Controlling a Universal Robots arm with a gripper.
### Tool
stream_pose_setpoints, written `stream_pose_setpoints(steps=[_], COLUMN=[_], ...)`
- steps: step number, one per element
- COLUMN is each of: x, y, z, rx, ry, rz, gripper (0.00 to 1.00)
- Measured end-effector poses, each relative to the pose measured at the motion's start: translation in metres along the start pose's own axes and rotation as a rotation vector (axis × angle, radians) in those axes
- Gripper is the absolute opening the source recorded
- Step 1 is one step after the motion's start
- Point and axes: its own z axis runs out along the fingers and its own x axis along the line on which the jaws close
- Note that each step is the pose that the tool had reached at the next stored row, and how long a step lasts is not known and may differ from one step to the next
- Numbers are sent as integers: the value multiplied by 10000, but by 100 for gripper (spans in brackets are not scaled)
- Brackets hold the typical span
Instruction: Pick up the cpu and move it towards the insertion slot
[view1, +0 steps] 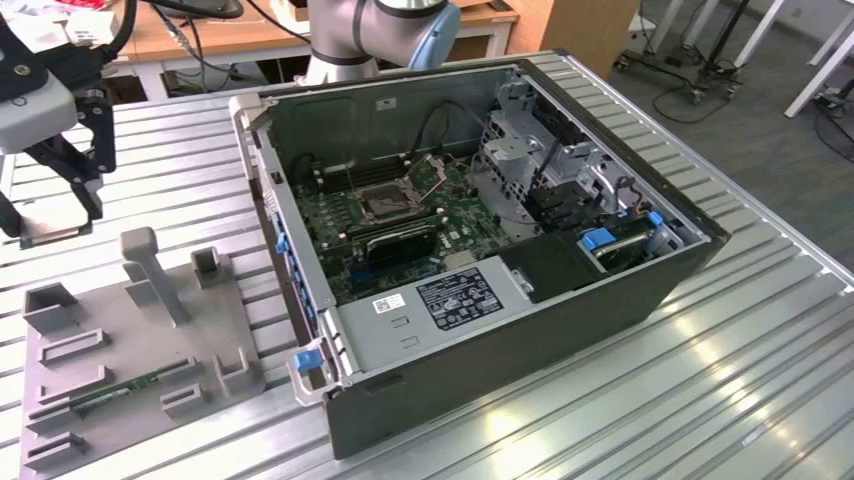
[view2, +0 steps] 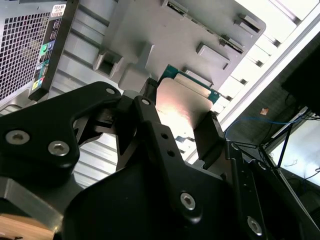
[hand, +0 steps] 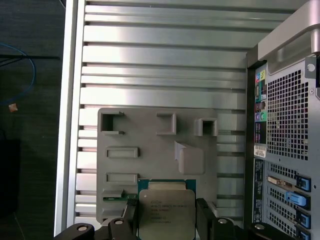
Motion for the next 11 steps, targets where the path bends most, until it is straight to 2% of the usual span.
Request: stream_pose_setpoints(steps=[5, 11], x=[-30, -118], y=[-1, -2], z=[0, 0], rx=[0, 0], ry=[0, 0], rz=[-1, 0], gripper=[55, 55])
